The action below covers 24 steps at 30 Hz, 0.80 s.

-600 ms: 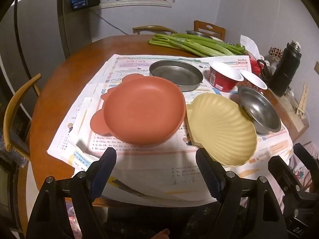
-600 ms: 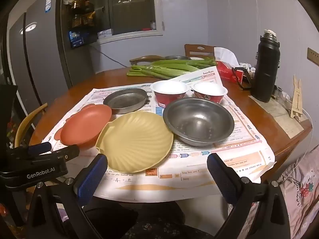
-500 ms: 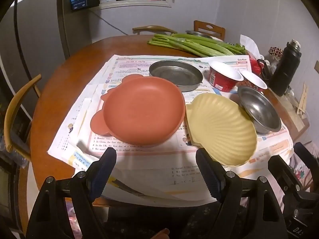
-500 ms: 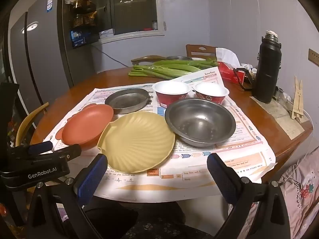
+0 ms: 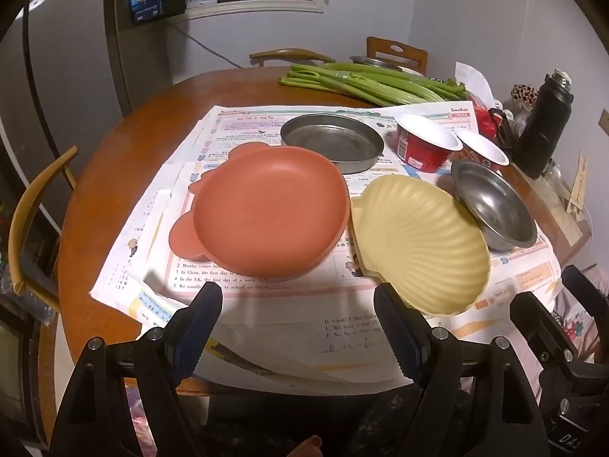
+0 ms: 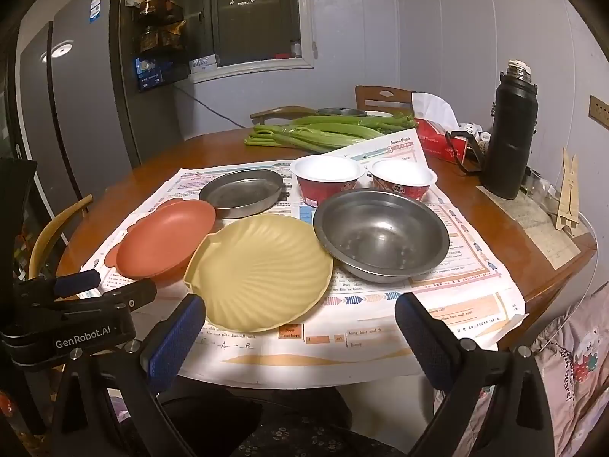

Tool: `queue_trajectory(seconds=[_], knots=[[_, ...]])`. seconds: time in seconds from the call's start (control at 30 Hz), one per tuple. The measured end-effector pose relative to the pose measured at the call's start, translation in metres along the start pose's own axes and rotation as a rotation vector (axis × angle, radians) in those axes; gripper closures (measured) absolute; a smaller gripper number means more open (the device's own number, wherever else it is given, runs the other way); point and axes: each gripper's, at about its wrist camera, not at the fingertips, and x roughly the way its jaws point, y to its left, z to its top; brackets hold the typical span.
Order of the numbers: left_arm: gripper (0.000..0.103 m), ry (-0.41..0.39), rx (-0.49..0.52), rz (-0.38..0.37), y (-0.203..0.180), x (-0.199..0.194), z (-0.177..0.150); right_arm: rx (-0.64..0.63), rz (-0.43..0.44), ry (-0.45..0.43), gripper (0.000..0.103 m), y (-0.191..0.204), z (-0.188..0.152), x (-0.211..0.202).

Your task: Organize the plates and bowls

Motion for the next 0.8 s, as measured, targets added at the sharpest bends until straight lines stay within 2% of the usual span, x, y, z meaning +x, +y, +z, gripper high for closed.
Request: queue_trajectory(seconds=[0.8], knots=[[0.02,0.001,0.012,0.009,-0.0082,0.0015,0.0038,-0.025,-0.003,0.009,0.002,0.0005,0.0026,0.005]])
